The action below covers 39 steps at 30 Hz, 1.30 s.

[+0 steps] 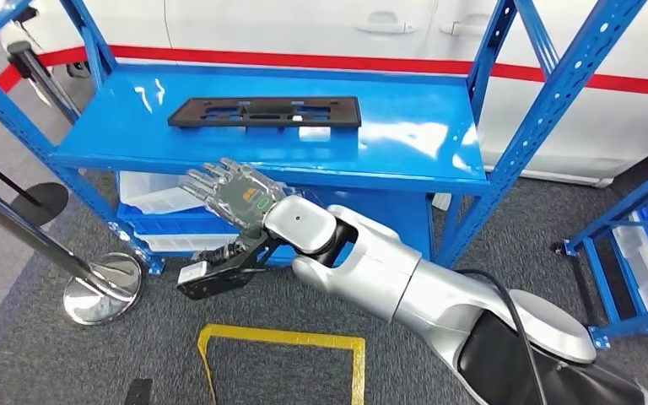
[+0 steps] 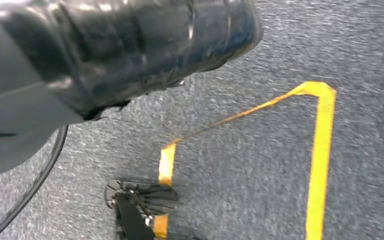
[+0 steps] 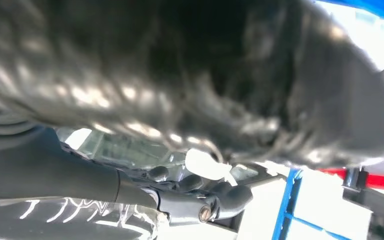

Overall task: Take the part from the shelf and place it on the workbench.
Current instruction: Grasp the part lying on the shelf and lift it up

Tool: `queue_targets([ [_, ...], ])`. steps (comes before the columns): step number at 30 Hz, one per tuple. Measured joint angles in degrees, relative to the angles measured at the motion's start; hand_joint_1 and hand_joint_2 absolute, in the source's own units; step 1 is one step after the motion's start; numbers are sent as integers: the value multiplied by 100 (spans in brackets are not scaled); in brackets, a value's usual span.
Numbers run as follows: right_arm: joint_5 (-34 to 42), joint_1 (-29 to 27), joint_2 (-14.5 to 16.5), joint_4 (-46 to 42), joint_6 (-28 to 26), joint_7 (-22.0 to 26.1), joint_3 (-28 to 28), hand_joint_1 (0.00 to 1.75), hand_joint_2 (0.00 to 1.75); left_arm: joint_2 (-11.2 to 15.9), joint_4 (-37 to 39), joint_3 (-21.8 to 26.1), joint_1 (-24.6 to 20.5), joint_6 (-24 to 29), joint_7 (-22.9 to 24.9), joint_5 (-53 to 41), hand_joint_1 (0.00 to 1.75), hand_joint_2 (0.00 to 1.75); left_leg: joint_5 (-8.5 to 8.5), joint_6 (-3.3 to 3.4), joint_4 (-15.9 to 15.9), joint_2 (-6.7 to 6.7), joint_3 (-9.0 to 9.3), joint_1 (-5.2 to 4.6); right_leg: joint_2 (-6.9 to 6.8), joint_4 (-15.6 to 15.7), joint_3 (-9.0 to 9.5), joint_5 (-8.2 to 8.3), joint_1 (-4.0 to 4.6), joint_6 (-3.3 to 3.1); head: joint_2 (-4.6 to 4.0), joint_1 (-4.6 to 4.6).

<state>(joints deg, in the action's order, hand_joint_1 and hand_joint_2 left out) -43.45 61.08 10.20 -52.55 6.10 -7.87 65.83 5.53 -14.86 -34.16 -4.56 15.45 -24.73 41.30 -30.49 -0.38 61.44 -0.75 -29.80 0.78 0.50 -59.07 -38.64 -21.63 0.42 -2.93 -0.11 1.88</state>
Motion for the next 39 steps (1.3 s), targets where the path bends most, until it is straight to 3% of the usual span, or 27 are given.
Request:
queue_targets([
  [2, -15, 6, 10, 2, -2, 0, -2, 0, 0, -2, 0, -8, -15, 1, -3, -1, 0, 0, -122, -59, 609, 16, -384, 11, 2, 15, 106, -85, -13, -43, 0, 7],
  [4, -38, -10, 12, 10, -2, -1, -2, 0, 0, -1, 0, -15, -11, 3, -3, -1, 0, 0, -381, -109, 1122, 23, -828, 18, 9, 11, 216, -196, -11, -55, 0, 8],
  [5, -48, -18, 12, 16, -3, -2, -2, 0, 0, -1, 0, -17, 1, 5, -3, -1, 0, 0, -442, -121, 1184, 26, -966, 20, 17, 8, 287, -256, -8, -53, 0, 9],
  [6, -56, -23, 12, 23, -7, -8, -2, 0, 0, -1, 1, -18, 12, 7, -3, -1, 0, 0, -384, -122, 1073, 29, -1023, 20, 24, 6, 369, -321, -8, -47, 0, 9],
  [7, -65, -24, 12, 28, -16, -13, -2, 0, 0, -1, 1, -18, 21, 8, -3, -2, 0, 0, -182, -111, 800, 32, -1003, 20, 29, 4, 461, -389, -7, -37, 0, 9],
  [9, -94, -27, 12, 38, -55, -30, -2, 0, 0, 1, 3, -20, 32, 11, -4, -8, 0, 0, 424, -59, 95, 40, -886, 4, 31, 0, 622, -520, -1, 1, 0, 8],
  [11, -145, -31, 12, 49, -108, -42, -3, 0, 0, 2, 7, -28, 37, 13, -5, -16, 0, 0, 745, 19, -262, 44, -804, -30, 39, -10, 699, -620, 11, 66, 0, 5],
  [15, -269, -20, 24, 55, -196, -74, -32, 0, 0, 0, 9, -40, 27, 23, -12, -27, 0, 0, 728, 122, -334, 40, -714, -4, 34, -110, 683, -777, 23, 198, 0, -8],
  [17, -333, -21, 26, 58, -235, -92, -55, 0, 0, -1, 9, -46, 13, 30, -15, -34, 0, 0, 683, 170, -367, 46, -637, 15, 17, -643, 395, -1001, 0, 257, 0, -24],
  [19, -403, -49, 20, 70, -247, -106, -61, 0, 0, 0, 9, -54, 2, 37, -13, -33, 0, 0, 617, 198, -368, 47, -575, 16, 13, -1365, -70, -1181, -32, 292, 0, -31],
  [20, -442, -66, 14, 79, -247, -113, -61, 0, 0, 0, 9, -55, 3, 42, -9, -33, 0, 0, 580, 199, -364, 44, -539, 17, 12, -1557, -244, -1147, -46, 302, 0, -32],
  [21, -479, -77, 8, 88, -248, -120, -61, 0, 0, 0, 9, -56, 6, 46, -5, -33, 0, 0, 540, 195, -357, 41, -497, 18, 11, -1541, -322, -999, -57, 307, 0, -32],
  [23, -548, -78, 3, 98, -250, -134, -61, 0, 0, -1, 9, -57, 9, 52, -2, -33, 0, 0, 448, 177, -338, 32, -395, 21, 10, -950, -200, -481, -66, 290, 0, -34],
  [24, -572, -76, 2, 101, -252, -140, -61, 0, 0, -1, 9, -57, 6, 52, -3, -34, 0, 0, 404, 158, -326, 28, -357, 13, 11, -620, -81, -276, -58, 270, 0, -32],
  [25, -586, -73, 1, 102, -255, -143, -61, 0, 0, -2, 9, -58, 0, 54, -3, -35, 0, 0, 369, 135, -315, 24, -338, 4, 11, -340, 35, -172, -51, 245, 0, -28],
  [27, -595, -71, -3, 108, -260, -147, -61, 0, 0, -5, 9, -61, -12, 57, -3, -37, 0, 0, 346, 78, -312, 24, -348, -5, 18, -143, 134, -202, -22, 189, 0, -17],
  [30, -656, -66, -5, 127, -264, -167, -63, 0, 0, -16, 9, -63, -21, 61, -3, -39, 0, 0, 273, -12, -261, 42, -367, 14, 29, -32, 196, -228, -45, 109, 0, -14],
  [32, -738, -57, -2, 144, -263, -178, -66, 0, 0, -19, 9, -63, -29, 62, -3, -40, 0, 0, 43, -65, 170, 49, -562, 23, 19, 10, 253, -233, -73, 62, 0, 0],
  [34, -810, -58, -1, 175, -261, -185, -67, 0, 0, -19, 9, -63, -27, 63, -1, -40, 0, 0, -225, -102, 906, 48, -953, 27, 9, 12, 273, -251, -68, 28, 0, 6],
  [35, -844, -62, -2, 197, -259, -189, -67, 0, 0, -19, 9, -64, -21, 64, 3, -40, 0, 0, -263, -112, 1155, 48, -1110, 29, 9, 10, 278, -257, -64, 20, 0, 6],
  [36, -870, -65, -2, 220, -257, -196, -67, 0, 0, -19, 9, -65, -15, 64, 8, -41, 0, 0, -198, -113, 1211, 48, -1178, 29, 10, 8, 285, -264, -60, 15, 0, 6],
  [37, -891, -65, -1, 240, -256, -202, -67, 0, 0, -20, 9, -65, -13, 64, 12, -42, 0, 0, -33, -106, 1044, 48, -1134, 29, 12, 5, 295, -270, -57, 16, 0, 7],
  [39, -913, -59, 3, 273, -256, -209, -67, 0, 0, -20, 9, -66, -20, 60, 16, -44, 0, 0, 373, -72, 319, 49, -833, 25, 18, -1, 319, -289, -49, 31, 0, 5],
])
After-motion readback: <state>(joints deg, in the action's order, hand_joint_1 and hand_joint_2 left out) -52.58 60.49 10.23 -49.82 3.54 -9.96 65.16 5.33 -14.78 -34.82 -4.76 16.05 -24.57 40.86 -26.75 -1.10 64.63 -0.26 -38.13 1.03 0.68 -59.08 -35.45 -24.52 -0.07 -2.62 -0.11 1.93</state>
